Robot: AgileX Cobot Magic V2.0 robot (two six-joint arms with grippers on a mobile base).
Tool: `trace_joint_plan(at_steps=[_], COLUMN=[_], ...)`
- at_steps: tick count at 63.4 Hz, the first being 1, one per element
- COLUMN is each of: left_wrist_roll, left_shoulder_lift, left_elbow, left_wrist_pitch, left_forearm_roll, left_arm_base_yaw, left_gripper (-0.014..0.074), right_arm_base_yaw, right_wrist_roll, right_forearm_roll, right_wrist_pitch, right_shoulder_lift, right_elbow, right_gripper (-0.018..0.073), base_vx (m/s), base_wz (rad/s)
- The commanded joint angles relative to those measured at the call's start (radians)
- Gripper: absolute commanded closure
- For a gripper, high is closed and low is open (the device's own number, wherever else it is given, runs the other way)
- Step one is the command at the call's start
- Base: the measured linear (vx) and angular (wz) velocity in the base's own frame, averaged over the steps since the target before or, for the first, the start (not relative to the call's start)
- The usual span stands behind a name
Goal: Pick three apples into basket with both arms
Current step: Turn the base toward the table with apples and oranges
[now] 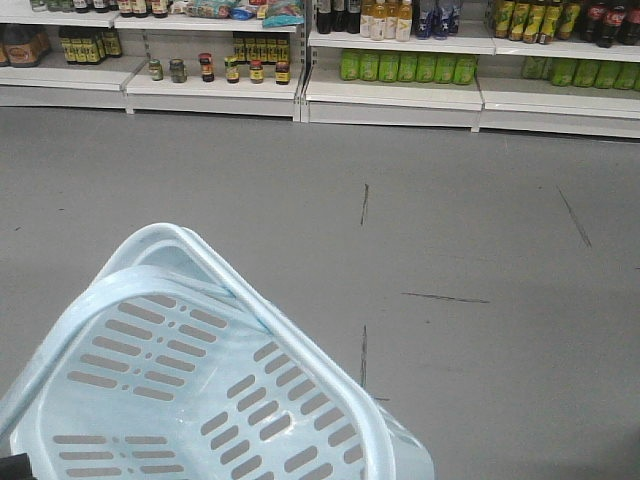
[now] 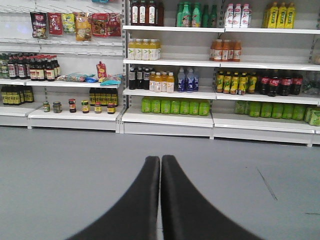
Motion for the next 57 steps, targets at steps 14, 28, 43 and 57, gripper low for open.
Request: trace_joint_plan(at_steps=[14,28,43,57], left_wrist_roll=[-0.005,-0.005,-0.005,-0.005], left_shoulder_lift=[0.010,0.010,0.010,0.010], left_elbow=[-0.028,-0.028,-0.028,-0.028], left_wrist_pitch=[-0.074,-0.074,-0.073,-0.073], left_forearm_roll=[-0.063,-0.063,-0.063,-0.063], left_arm_base_yaw=[-0.003,-0.003,-0.003,-0.003], left_gripper=[0.0604,0.0604,0.0604,0.0604], right_arm_base_yaw=[-0.007,-0.007,-0.007,-0.007], right_wrist_roll=[-0.009,-0.009,-0.009,-0.009], right_forearm_roll=[-0.013,-0.013,-0.013,-0.013], right_wrist_pitch=[-0.078,-0.078,-0.078,-0.078], right_shoulder_lift=[-0.013,-0.013,-0.013,-0.013], right_elbow=[0.014,0.014,0.014,0.014], right_gripper=[0.0564,0.0564,0.0564,0.0564], base_vx=[0.31,0.28,0.24,0.21], base_wz=[-0.15,-0.25,-0.38,-0.58])
